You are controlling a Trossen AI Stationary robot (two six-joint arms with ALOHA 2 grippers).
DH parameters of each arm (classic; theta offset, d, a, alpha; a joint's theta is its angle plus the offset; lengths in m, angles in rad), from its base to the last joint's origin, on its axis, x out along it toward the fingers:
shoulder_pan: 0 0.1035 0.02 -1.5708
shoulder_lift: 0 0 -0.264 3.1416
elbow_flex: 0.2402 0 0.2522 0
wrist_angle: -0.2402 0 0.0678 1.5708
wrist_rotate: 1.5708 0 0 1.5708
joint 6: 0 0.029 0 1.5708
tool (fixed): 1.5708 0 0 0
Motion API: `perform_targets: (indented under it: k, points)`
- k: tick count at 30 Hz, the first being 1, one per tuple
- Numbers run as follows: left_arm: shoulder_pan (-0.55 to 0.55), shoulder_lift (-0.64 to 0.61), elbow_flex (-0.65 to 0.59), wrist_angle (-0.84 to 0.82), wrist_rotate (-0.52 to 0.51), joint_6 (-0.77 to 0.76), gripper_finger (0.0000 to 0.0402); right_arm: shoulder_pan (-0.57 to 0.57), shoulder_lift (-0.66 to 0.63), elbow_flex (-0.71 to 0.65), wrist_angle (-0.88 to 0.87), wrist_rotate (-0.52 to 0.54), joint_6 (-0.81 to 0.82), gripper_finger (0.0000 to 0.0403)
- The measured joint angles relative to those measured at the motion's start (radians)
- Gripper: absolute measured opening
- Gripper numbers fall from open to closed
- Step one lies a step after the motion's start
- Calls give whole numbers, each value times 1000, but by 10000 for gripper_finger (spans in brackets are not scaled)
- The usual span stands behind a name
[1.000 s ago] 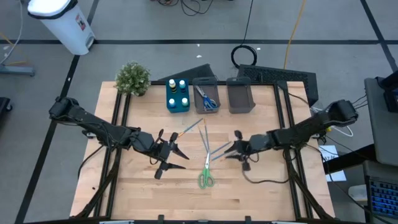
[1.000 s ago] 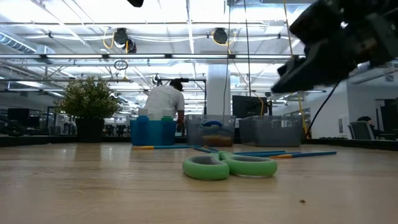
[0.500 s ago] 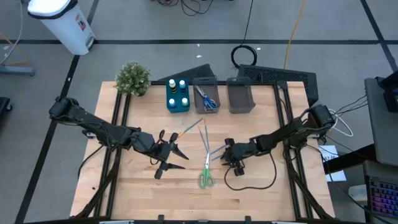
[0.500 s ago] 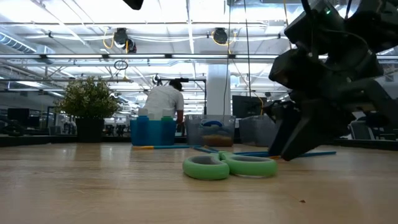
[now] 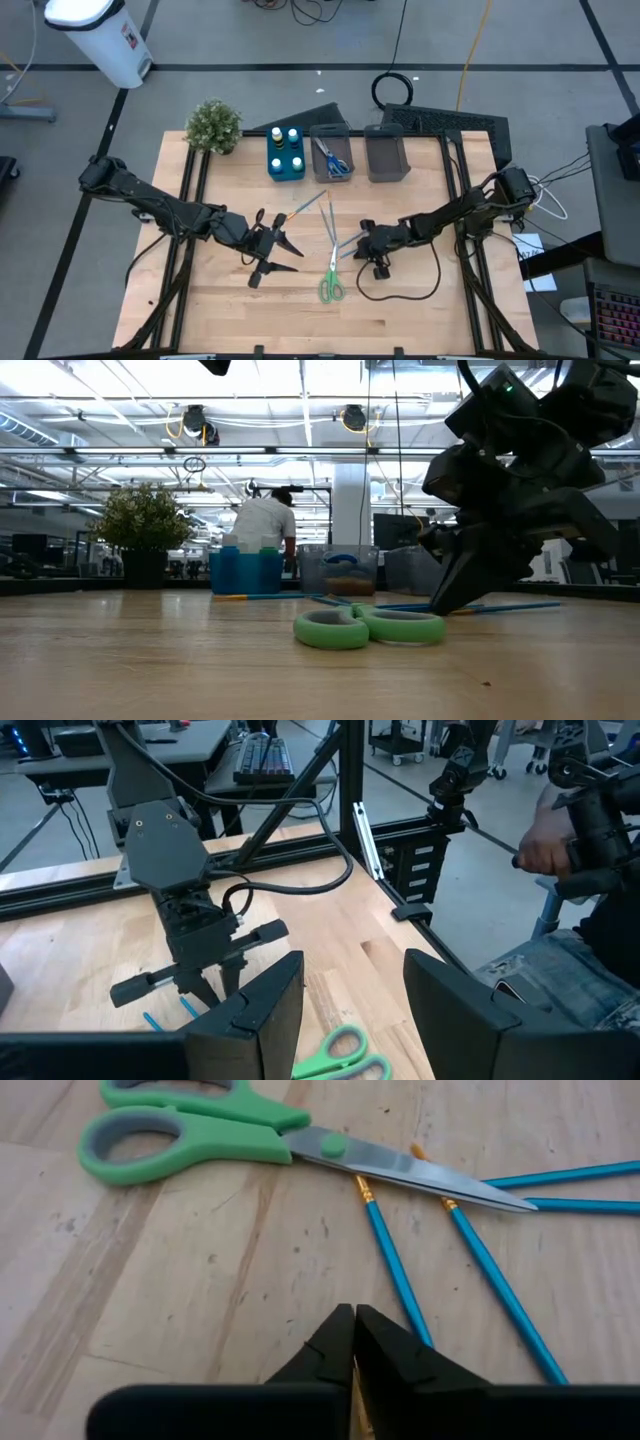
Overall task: Pick & Place Paint Supplies
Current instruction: Put the blue paint brush into the right black bin
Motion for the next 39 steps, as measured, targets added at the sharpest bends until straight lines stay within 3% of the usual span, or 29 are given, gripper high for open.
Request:
perform_targets:
  k: [16,31,39]
  points:
    - [0,0,0,0,0,0,182,0,-51,-9,62,-2,51,0]
    - [0,0,0,1,0,-4,182,-1,-338,-6,190,-14,139,0]
    - [0,0,0,1,0,-4,182,-70,-485,-5,225,-14,134,0]
